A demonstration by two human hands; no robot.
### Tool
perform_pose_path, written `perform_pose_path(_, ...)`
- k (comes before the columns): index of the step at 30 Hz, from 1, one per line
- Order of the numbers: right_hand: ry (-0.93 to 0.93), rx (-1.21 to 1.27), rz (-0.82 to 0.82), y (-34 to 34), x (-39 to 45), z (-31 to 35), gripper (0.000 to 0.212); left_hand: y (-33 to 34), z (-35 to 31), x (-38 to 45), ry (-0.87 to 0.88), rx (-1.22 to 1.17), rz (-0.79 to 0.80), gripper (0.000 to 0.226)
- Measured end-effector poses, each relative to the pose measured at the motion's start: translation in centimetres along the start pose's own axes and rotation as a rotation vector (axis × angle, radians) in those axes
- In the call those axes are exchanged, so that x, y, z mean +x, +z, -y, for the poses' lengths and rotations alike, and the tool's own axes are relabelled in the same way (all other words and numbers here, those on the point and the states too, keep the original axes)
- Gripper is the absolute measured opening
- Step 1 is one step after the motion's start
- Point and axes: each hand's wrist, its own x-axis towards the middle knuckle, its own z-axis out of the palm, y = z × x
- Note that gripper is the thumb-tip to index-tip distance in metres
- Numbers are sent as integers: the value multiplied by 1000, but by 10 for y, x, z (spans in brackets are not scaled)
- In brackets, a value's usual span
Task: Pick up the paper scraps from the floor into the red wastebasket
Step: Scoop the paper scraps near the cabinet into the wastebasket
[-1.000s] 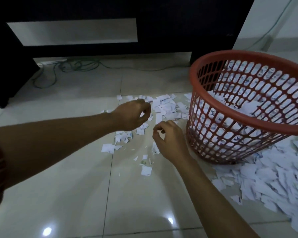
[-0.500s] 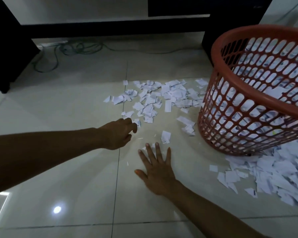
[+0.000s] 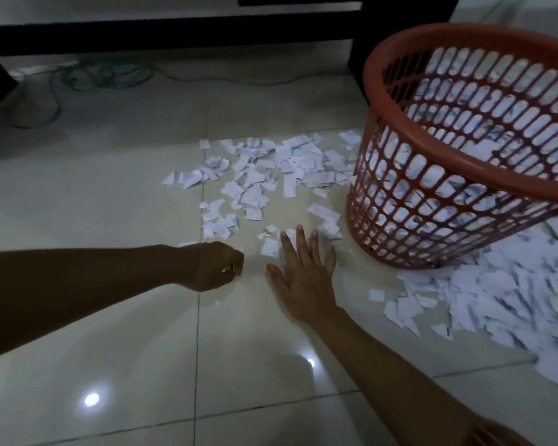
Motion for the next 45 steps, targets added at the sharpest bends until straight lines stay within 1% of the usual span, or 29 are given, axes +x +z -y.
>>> perform_pose_path(3, 171, -20, -77, 0, -35, -25, 67, 12, -19, 16, 104, 16, 61, 18)
perform_pose_path(5, 286, -39, -157, -4, -57, -43, 64, 16, -34, 30, 166, 35, 100, 18)
perform_pose_path(7, 403, -42, -277, -12, -76, -61, 61, 16, -48, 45, 207, 58, 133, 18)
perform_pose_path(10, 575, -20, -510, -33, -90, -87, 58, 11, -68, 67, 257, 81, 163, 18)
perform_pose_path(12, 722, -24, -573, -49, -92, -106, 65, 6, -81, 80, 291, 103, 161, 18)
perform_pose_path(15, 826, -15, -550, -64, -88, -141, 83, -1, -96, 95, 325, 113, 149, 18)
perform_pose_path(17, 796, -14, -488, -70, -86, -162, 92, -4, -102, 100, 326, 112, 144, 18)
perform_pose_path(19, 720, -34, -374, -72, -86, -180, 94, -4, -106, 104, 329, 112, 144, 17)
perform_pose_path(21, 680, -22, -221, -67, -86, -184, 95, -2, -106, 102, 331, 115, 149, 17)
perform_pose_path(23, 648, -39, -161, -58, -90, -175, 92, 2, -103, 99, 330, 109, 161, 17)
perform_pose_path(30, 520, -53, -187, -22, -94, -111, 75, 10, -89, 84, 280, 161, 235, 17)
perform_pose_path(35, 372, 11, -100, -15, -86, -73, 71, 8, -89, 83, 274, 155, 223, 18)
perform_pose_path(38, 290, 54, -141, -17, -86, -61, 69, 6, -88, 83, 284, 155, 205, 19)
perform_pose_path(40, 331, 35, -218, -20, -88, -60, 72, 3, -88, 82, 280, 154, 191, 19)
perform_pose_path(42, 426, 5, -263, -24, -88, -62, 81, 0, -87, 81, 279, 150, 174, 17)
perform_pose_path(45, 492, -30, -199, -23, -83, -65, 99, -2, -83, 78, 267, 145, 159, 14)
